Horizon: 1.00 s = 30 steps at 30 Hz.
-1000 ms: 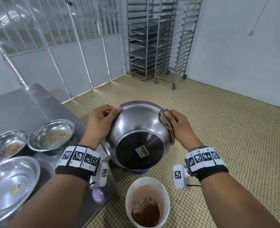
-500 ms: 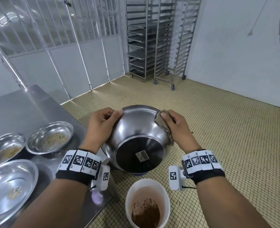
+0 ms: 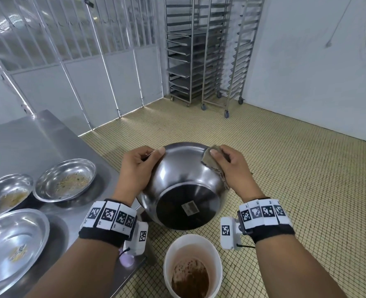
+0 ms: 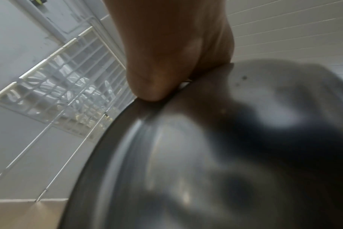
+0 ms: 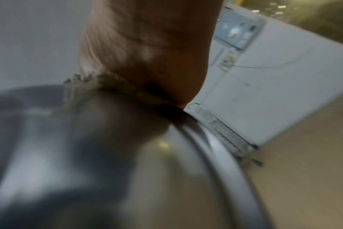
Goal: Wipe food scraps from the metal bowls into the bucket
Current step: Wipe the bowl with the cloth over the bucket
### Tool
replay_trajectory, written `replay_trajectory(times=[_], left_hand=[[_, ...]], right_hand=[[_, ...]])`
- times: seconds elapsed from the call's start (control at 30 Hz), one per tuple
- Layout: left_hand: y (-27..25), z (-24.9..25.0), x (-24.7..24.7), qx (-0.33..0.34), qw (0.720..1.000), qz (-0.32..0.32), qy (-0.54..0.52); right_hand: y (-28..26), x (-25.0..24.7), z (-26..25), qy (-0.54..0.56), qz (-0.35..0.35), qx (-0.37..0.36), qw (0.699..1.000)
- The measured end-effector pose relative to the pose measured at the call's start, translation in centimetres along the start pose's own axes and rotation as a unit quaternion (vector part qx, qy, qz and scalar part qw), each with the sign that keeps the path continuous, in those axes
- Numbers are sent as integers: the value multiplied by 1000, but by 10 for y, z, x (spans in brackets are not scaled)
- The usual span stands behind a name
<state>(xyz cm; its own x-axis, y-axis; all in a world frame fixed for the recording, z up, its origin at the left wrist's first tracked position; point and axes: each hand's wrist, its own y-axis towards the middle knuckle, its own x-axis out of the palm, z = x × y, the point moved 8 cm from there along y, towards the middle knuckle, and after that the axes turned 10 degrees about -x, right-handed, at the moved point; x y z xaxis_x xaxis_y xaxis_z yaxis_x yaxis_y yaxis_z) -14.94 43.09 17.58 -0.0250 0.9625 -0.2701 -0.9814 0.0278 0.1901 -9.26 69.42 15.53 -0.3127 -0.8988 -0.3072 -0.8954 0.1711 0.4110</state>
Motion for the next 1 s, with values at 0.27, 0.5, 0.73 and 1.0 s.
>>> replay_trajectory(times=[0.27,0.5,0.73,1.0], left_hand=[[1,-9,3,6,995,-31,99],[1,15,17,29,992,-78,97],[6,-5,-10,-45,997,3,-56],[-5,14,14,8,999,-34,39]], right_hand=[[-8,-10,14,51,40,44,997],[4,-3,-24,-102,-21,-57,993],[-15,-12,9,88,52,51,993],[12,-4,-44,-143,-55,-65,986]])
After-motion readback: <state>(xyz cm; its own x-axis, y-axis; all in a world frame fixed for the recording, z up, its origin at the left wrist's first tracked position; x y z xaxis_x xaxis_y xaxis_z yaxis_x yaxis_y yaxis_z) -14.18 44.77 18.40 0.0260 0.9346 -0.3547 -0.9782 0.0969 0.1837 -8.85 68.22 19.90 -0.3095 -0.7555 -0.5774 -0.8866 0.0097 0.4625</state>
